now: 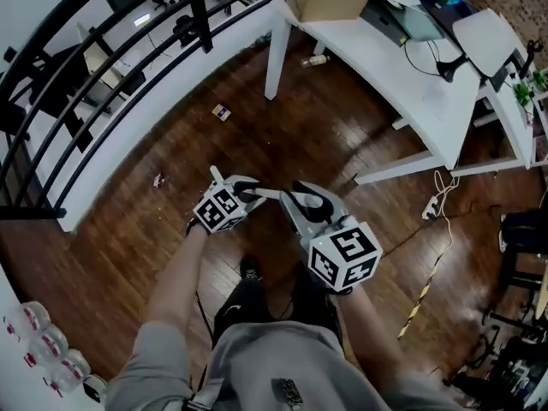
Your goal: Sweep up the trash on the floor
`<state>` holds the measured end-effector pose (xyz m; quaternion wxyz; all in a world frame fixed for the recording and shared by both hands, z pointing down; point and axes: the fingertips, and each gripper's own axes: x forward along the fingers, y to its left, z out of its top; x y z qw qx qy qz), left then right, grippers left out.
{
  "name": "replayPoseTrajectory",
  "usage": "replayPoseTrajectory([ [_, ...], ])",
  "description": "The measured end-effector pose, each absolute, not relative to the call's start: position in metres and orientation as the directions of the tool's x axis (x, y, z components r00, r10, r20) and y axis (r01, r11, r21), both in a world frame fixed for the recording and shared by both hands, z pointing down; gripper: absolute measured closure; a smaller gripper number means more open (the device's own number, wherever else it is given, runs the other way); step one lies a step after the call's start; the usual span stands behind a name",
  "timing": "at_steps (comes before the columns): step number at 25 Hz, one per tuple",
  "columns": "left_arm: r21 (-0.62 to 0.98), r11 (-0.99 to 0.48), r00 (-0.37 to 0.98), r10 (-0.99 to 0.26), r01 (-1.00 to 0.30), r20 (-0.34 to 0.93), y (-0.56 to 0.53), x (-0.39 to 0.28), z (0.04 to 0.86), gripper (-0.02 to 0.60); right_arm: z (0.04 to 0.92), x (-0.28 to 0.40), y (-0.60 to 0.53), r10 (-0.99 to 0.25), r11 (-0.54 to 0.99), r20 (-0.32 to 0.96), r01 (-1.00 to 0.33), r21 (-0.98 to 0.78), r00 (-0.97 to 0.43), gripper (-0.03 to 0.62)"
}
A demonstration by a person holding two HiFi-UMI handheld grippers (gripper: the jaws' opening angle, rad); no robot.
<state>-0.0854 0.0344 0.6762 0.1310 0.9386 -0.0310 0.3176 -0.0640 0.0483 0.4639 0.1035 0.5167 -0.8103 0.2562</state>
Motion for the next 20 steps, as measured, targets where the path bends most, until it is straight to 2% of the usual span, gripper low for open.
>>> replayPoseTrajectory([
  [5,0.178,-0.918,0.781,-0.186,-0.354,0.596,-0.001,-0.136,0.636,0.440,0.426,-0.106,0.017,-0.688,0.544,0.373,-0.782,-0.303,-0.623,0.496],
  [9,0.137,-0.819,0.683,-0.358,-0.556,0.636,-0.014,-0.191,0.622,0.440,0.413,-0.142,-0.002,-0.530,0.706,0.321,-0.618,-0.345,-0.785,0.496],
  [14,0.105,-0.694,0.551,-0.460,-0.713,0.697,-0.005,-0.242,0.616,0.440,0.413,-0.176,-0.012,-0.349,0.800,0.285,-0.442,-0.405,-0.893,0.496],
  [20,0.167,-0.531,0.478,-0.526,-0.830,0.703,0.035,-0.296,0.647,0.441,0.444,-0.241,0.001,-0.155,0.845,0.328,-0.297,-0.445,-0.932,0.496],
])
